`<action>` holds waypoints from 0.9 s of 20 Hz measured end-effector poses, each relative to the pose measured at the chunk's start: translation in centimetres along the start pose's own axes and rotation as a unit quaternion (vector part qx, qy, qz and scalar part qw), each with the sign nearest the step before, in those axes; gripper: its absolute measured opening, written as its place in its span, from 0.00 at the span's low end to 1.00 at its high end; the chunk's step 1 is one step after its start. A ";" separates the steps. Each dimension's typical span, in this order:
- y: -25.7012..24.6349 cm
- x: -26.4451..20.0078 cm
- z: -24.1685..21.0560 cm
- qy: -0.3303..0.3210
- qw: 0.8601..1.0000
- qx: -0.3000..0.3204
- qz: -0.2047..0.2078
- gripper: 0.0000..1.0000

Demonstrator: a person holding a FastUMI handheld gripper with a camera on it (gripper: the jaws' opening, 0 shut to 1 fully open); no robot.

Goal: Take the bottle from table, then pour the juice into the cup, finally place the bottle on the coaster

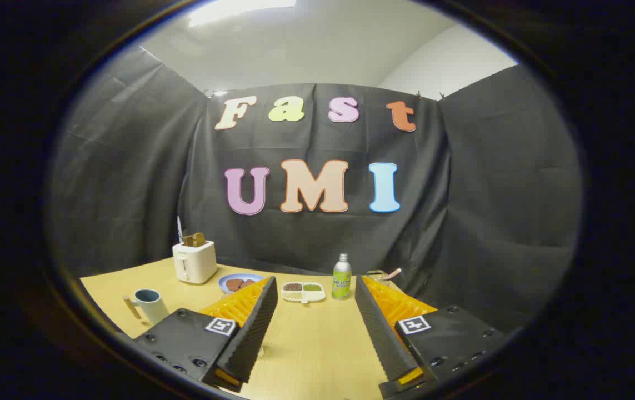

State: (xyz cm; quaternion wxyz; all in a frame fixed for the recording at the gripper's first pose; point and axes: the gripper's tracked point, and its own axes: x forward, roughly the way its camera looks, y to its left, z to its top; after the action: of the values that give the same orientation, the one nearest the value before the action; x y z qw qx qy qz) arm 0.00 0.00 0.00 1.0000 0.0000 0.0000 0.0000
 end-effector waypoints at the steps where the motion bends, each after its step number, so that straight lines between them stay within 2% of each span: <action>1: 0.0 0.0 0.0 0.001 1.000 -0.002 0.000 0.94; 11: 0.8 -0.4 0.3 0.001 0.999 -0.034 -0.001 0.94; 18: 3.1 -0.2 0.1 -0.001 0.999 -0.036 0.017 0.94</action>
State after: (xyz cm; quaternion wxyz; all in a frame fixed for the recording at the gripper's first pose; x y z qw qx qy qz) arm -0.16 3.15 0.14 0.9992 -0.0362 -0.0010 0.0175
